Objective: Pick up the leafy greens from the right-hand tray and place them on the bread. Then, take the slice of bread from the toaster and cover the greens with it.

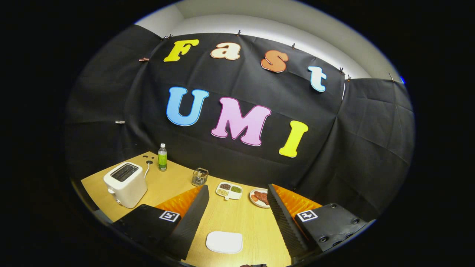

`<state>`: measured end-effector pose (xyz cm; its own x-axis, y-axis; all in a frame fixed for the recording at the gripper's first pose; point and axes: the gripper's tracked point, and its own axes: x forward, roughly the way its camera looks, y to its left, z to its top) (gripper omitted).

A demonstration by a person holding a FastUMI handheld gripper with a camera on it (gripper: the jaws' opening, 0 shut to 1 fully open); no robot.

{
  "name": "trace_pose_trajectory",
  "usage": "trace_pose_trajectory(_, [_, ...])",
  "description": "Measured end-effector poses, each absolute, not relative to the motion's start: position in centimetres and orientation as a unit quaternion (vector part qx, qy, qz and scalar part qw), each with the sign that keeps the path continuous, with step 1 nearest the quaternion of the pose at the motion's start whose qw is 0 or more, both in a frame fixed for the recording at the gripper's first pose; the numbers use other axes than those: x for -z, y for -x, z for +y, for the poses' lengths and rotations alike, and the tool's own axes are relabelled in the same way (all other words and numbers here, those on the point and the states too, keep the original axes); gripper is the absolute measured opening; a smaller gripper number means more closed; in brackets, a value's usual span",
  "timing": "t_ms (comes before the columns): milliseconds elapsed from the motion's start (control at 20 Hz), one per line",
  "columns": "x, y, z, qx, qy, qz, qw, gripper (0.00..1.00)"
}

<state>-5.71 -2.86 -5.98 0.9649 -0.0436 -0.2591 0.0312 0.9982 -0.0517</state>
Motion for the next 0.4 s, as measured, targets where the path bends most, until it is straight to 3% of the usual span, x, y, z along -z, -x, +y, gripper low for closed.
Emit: trace_pose_trajectory(400, [5.72, 5.83, -3.47, 0.03, 0.01, 0.124, 0.992, 0.98])
